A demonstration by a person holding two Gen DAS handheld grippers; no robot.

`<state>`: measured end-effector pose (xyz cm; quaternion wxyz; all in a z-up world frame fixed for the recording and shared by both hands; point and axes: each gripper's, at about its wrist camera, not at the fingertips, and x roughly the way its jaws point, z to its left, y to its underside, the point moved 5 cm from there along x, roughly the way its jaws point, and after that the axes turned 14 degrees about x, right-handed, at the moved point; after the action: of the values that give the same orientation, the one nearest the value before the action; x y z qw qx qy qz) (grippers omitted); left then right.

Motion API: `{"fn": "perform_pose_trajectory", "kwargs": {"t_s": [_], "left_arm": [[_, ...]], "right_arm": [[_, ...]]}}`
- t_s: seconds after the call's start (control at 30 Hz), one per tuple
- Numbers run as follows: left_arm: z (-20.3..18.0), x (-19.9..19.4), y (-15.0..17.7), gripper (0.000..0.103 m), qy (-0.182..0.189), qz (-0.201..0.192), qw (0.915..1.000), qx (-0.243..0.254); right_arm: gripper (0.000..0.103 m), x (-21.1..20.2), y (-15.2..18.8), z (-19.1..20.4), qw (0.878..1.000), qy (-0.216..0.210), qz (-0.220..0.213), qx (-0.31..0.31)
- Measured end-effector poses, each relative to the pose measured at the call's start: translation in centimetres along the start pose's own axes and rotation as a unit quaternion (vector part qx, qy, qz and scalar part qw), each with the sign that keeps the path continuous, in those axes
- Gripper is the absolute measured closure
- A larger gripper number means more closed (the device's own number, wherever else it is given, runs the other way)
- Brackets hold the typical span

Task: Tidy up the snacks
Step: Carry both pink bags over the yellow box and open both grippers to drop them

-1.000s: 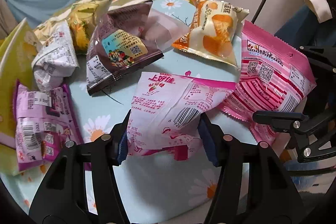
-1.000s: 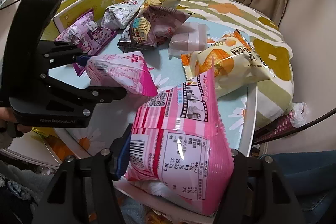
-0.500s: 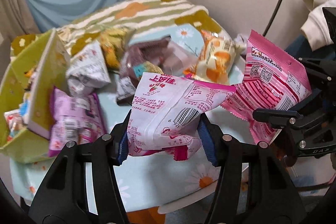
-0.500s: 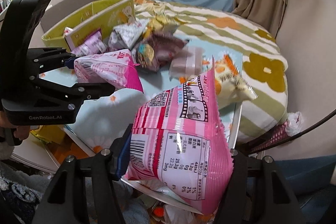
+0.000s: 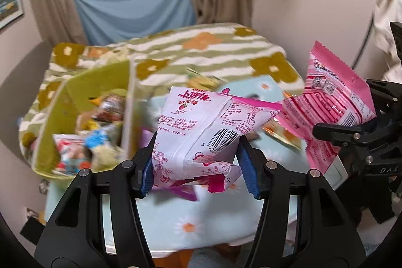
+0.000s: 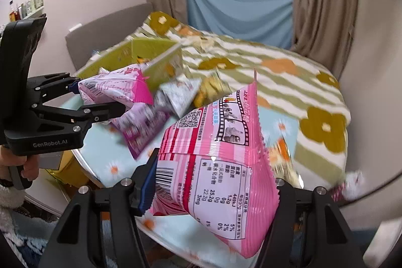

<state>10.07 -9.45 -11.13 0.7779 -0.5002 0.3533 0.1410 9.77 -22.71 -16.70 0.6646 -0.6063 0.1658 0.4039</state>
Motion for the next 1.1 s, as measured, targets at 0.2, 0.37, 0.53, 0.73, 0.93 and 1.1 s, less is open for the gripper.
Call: {"fn": "perform_pose_trajectory", "kwargs": {"t_s": [0.2, 0.37, 0.53, 0.73, 0.93, 1.1], "left_arm": [[6.4, -0.5, -1.1, 0.048, -0.03, -0.016, 0.9993, -0.013], [12.7, 0.9, -1.3, 0.048, -0.045, -0.014, 0.9986, -0.025], [19.7, 3.9, -1.0, 0.048, -0.055, 0.003, 0.9976, -0.043], [28.1, 10.2, 0.1, 0.047, -0.048, 0.041, 0.9951, -0.076], [31.9, 15.8, 1.4, 0.047, -0.024, 0.077, 0.9942, -0.071], [32.1, 17.4, 2.0, 0.005, -0.011, 0.092, 0.993, -0.074]], "right_arm": [[0.045, 1.5, -5.1, 3.7, 1.0, -0.023, -0.011, -0.011], [0.045, 4.9, -9.4, 7.6, 0.999, -0.039, -0.013, -0.013], [0.045, 8.8, -13.0, 11.5, 0.998, -0.052, -0.013, -0.011], [0.045, 14.8, -16.8, 15.7, 0.998, -0.06, 0.004, 0.004], [0.045, 20.1, -19.1, 18.0, 0.998, -0.053, 0.022, 0.04], [0.045, 22.4, -19.7, 18.7, 0.995, -0.04, 0.038, 0.078]]}}
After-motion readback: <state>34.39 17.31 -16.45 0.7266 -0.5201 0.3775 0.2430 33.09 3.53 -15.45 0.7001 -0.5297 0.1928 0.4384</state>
